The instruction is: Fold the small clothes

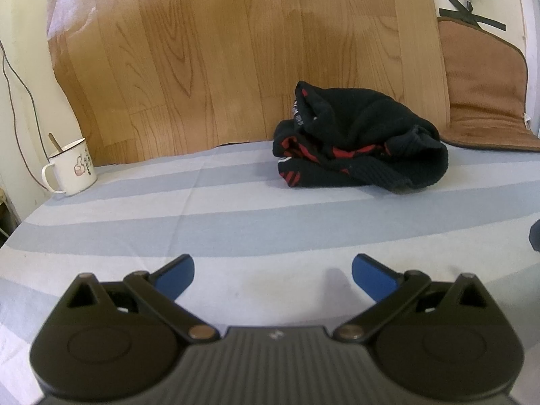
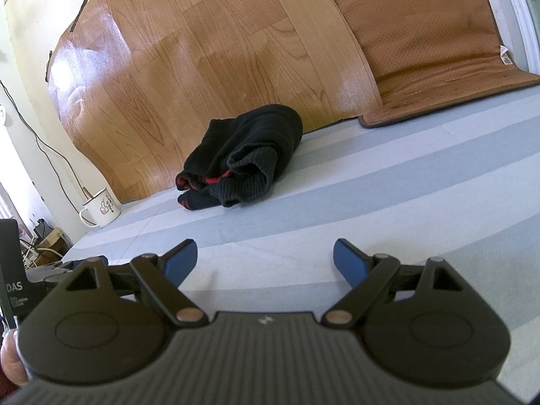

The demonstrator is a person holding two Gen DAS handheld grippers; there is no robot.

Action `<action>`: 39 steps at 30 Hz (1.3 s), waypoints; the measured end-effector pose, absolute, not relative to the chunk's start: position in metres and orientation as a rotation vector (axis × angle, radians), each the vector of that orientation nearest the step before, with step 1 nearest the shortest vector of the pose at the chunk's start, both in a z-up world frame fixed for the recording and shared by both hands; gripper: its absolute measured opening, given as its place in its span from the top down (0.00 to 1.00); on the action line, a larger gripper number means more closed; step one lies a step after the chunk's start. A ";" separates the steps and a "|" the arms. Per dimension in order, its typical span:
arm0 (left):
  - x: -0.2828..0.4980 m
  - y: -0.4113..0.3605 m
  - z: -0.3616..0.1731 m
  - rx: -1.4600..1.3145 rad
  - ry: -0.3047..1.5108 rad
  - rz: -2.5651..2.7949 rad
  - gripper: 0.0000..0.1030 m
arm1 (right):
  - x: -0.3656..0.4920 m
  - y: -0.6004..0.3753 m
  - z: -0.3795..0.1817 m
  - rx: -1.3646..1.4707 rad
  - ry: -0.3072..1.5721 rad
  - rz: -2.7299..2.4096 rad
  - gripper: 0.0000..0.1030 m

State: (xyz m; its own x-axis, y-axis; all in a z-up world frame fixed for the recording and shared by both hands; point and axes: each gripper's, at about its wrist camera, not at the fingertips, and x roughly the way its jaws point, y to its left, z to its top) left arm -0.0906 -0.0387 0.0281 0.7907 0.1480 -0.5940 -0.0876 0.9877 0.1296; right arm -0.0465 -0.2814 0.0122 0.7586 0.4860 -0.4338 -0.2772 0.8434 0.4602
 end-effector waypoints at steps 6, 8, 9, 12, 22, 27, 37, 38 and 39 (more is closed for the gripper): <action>-0.090 -0.037 0.028 0.093 0.653 0.132 0.00 | -0.047 -0.281 0.012 0.386 0.573 0.427 0.13; -0.089 -0.036 0.028 0.093 0.657 0.131 0.00 | -0.046 -0.282 0.012 0.385 0.573 0.427 0.13; -0.089 -0.036 0.028 0.092 0.658 0.131 0.00 | -0.047 -0.281 0.012 0.385 0.573 0.427 0.13; -0.089 -0.035 0.028 0.093 0.661 0.129 0.00 | -0.046 -0.282 0.012 0.385 0.573 0.428 0.13; -0.088 -0.033 0.027 0.091 0.664 0.129 0.00 | -0.047 -0.281 0.012 0.386 0.573 0.425 0.13; -0.088 -0.032 0.027 0.089 0.668 0.130 0.00 | -0.047 -0.280 0.012 0.387 0.572 0.423 0.13; -0.085 -0.029 0.026 0.081 0.685 0.129 0.00 | -0.048 -0.279 0.011 0.386 0.575 0.422 0.13; -0.085 -0.029 0.026 0.081 0.685 0.129 0.00 | -0.048 -0.279 0.011 0.386 0.575 0.422 0.13; -0.085 -0.029 0.026 0.081 0.686 0.129 0.00 | -0.048 -0.279 0.011 0.386 0.575 0.422 0.13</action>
State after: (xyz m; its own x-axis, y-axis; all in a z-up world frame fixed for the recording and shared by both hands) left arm -0.0852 -0.0289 0.0260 0.7664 0.1456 -0.6256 -0.0925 0.9888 0.1168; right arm -0.0481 -0.2789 0.0108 0.7593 0.4823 -0.4368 -0.2724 0.8453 0.4597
